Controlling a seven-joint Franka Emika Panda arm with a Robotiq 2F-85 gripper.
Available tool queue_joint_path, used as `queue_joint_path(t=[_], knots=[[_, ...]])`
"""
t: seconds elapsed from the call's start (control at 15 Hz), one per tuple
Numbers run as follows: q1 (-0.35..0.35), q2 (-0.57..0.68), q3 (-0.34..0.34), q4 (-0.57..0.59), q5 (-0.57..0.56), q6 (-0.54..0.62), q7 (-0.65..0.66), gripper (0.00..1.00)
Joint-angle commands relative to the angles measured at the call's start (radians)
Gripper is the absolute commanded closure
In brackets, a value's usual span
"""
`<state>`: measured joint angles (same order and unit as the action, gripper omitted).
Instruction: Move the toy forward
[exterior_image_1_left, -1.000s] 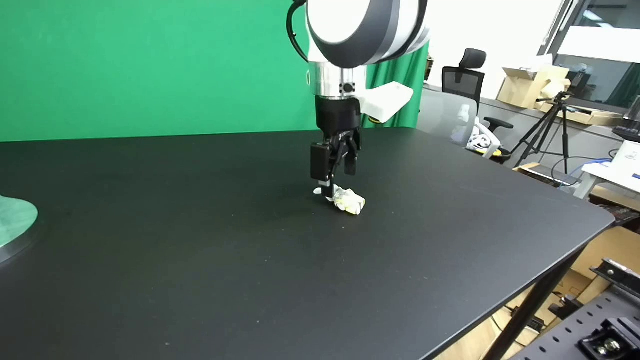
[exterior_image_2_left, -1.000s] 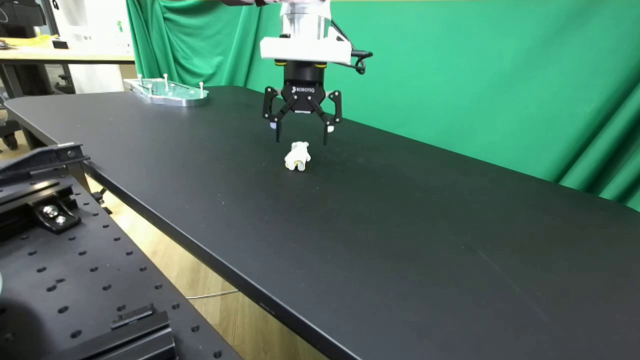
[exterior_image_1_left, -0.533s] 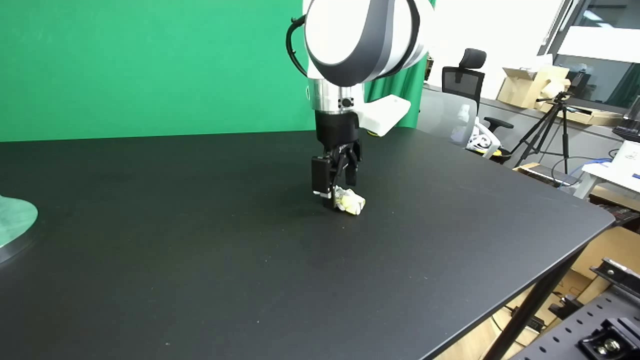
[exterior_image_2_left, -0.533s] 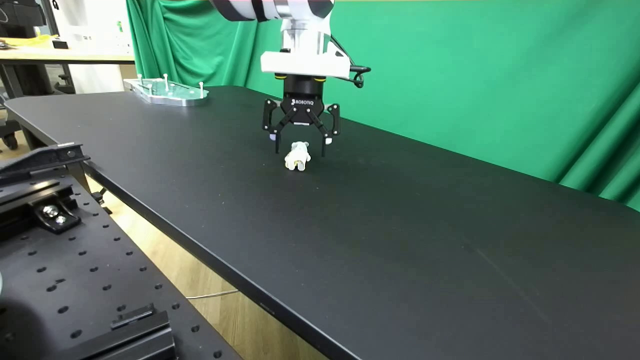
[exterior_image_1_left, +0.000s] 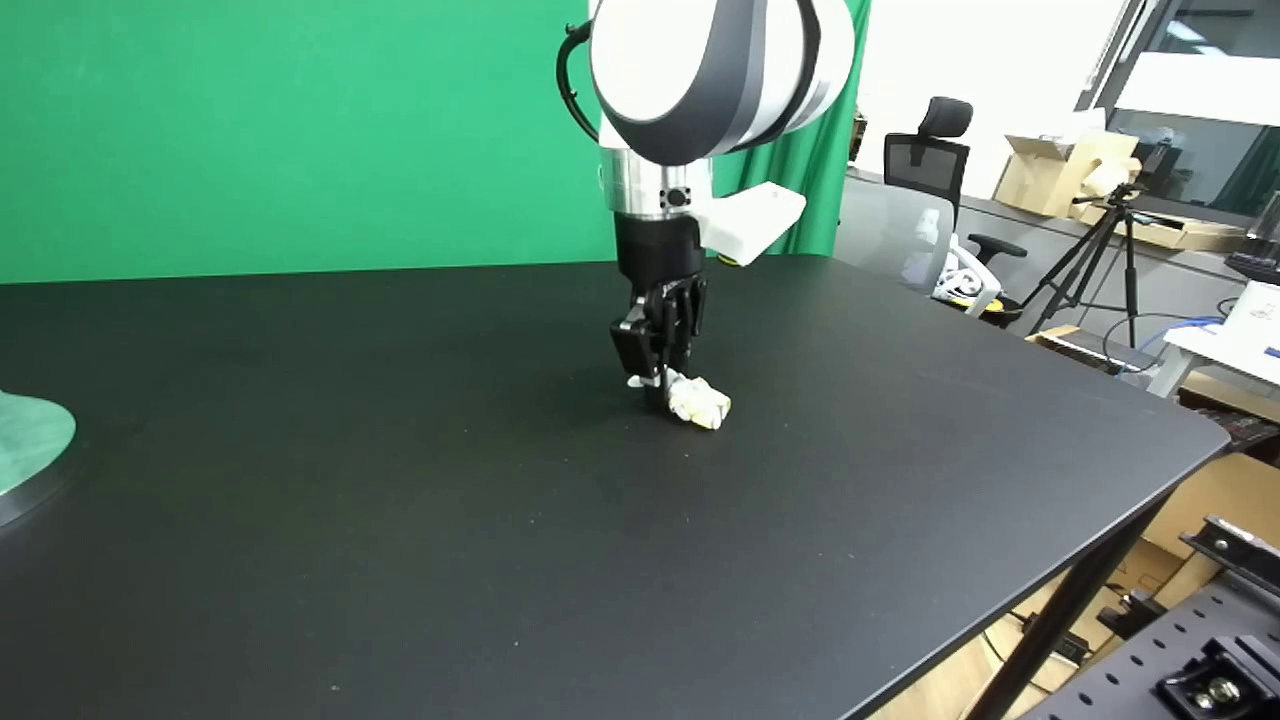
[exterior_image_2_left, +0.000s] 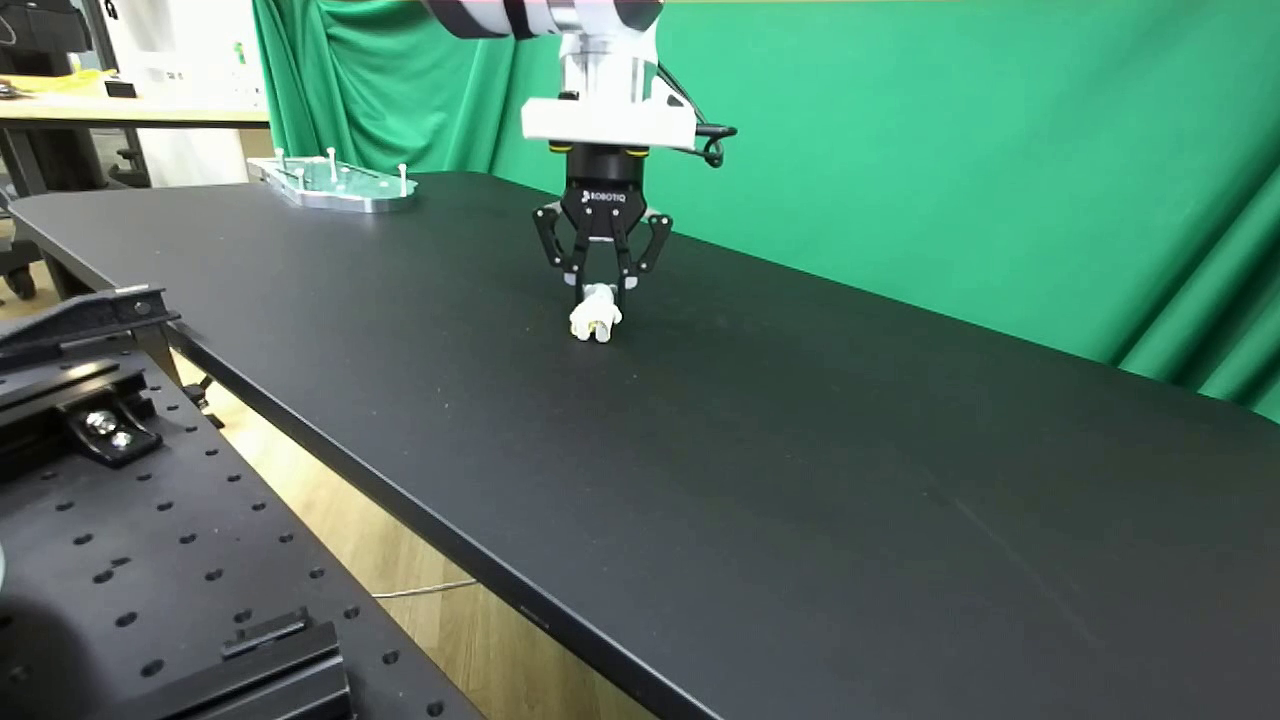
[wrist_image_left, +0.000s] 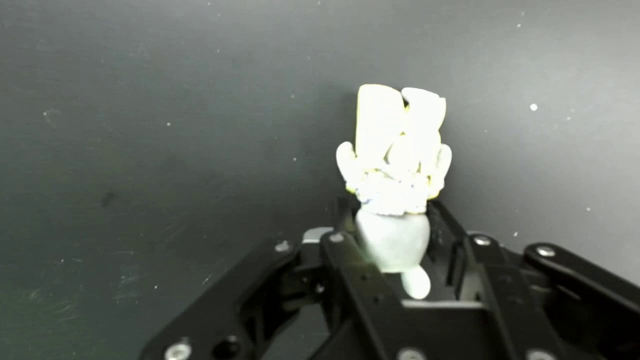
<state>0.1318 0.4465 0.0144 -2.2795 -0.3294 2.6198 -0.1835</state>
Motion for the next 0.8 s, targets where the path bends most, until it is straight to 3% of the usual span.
queue_joint_path(t=[0.0,0.47,0.73], knots=[[-0.032,0.002,0.039,0.013,0.081,-0.005,0.015,0.88],[-0.108,-0.03,0.156,0.037,0.369,-0.03,-0.025,0.9],[-0.113,-0.023,0.143,0.091,0.438,-0.048,0.017,0.9]])
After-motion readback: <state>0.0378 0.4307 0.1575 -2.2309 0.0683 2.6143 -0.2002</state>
